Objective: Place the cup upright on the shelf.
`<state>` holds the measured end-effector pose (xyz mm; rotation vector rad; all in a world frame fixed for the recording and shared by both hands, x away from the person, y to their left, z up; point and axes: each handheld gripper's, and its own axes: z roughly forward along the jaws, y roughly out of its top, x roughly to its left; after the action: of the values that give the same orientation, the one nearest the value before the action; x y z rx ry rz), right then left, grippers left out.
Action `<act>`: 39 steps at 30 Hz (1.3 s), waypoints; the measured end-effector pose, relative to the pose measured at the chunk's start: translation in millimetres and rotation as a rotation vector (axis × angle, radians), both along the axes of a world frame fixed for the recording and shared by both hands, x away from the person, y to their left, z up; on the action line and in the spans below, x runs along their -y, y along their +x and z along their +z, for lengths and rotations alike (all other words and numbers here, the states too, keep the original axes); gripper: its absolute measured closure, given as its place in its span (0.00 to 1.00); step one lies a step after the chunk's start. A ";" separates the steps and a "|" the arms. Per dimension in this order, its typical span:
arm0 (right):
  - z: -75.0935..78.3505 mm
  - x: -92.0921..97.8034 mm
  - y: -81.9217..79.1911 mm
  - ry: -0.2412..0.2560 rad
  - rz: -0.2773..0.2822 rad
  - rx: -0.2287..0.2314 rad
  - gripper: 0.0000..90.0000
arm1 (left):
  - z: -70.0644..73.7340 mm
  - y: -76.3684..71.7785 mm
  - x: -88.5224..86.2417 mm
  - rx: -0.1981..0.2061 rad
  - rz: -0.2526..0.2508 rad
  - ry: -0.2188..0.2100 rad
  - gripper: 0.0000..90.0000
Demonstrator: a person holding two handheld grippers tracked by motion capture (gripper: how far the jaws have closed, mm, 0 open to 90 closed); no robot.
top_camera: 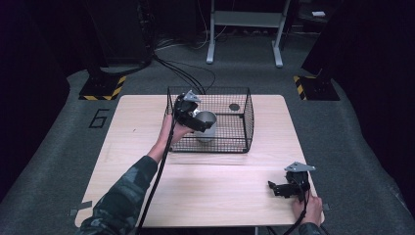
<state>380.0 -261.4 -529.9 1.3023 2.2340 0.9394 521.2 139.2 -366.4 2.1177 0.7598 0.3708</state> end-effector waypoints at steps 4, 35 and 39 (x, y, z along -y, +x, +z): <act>0.0 0.1 0.0 -0.001 0.001 0.000 0.00 | 8.2 -18.3 -13.0 0.019 -0.005 0.003 0.00; 0.1 -0.5 -0.7 0.001 -0.006 -0.003 0.00 | -86.9 -131.8 -169.0 -0.046 0.274 -0.001 0.00; 0.1 -0.5 -0.7 0.001 -0.006 -0.003 0.00 | -121.6 -138.4 -190.9 -0.110 0.357 0.016 0.00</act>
<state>379.3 -260.9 -529.8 1.3114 2.2308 0.9370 382.8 330.1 -488.0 2.0282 1.2087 0.4524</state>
